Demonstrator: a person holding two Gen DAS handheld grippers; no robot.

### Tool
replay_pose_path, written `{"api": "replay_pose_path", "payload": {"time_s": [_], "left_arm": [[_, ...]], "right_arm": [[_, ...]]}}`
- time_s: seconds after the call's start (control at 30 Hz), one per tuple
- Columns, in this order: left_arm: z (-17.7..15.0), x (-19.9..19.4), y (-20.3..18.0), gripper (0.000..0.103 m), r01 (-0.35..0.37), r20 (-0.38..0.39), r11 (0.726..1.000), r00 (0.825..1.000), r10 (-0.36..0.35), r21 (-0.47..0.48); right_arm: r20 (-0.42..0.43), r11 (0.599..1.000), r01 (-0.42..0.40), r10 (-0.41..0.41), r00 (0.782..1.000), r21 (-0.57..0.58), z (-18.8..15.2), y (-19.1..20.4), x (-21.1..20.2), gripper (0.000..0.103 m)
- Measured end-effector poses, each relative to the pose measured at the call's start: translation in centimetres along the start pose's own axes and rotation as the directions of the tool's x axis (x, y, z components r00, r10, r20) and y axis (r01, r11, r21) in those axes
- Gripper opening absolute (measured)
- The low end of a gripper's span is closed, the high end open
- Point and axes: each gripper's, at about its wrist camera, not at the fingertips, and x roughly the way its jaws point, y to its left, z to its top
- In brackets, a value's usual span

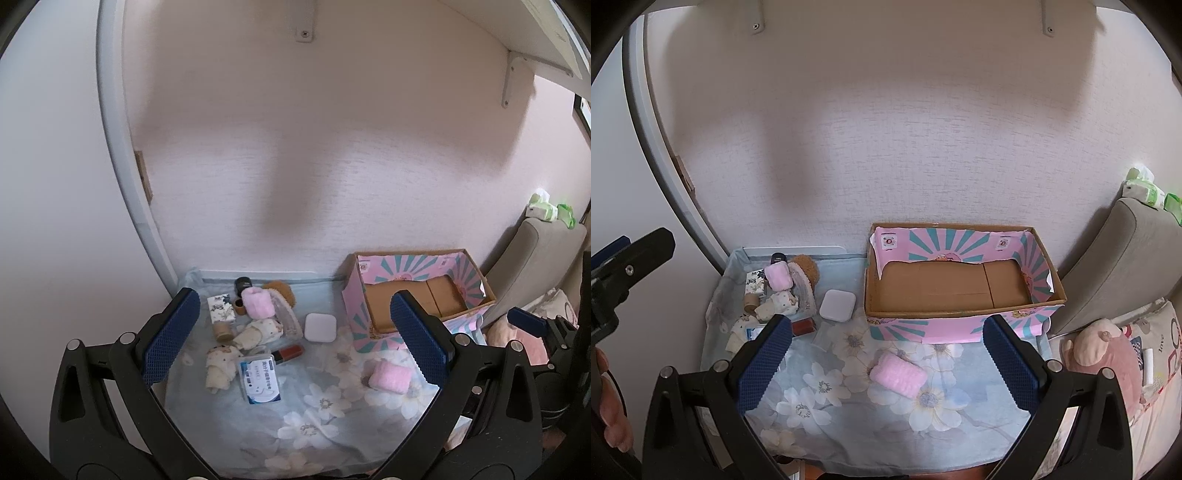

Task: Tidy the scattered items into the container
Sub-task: 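Move both tools toward the scattered items on the cloth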

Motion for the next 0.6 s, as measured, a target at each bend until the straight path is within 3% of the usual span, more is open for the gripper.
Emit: {"api": "replay_pose_path", "payload": {"time_s": [0.6], "left_arm": [[-0.15,0.14,0.51,0.103,-0.001,-0.004,1.000,1.000,0.001,-0.011]], "right_arm": [[0.001,1.000,-0.010,0.010,1.000,-0.013,0.09,0.33,0.02,0.103]]}}
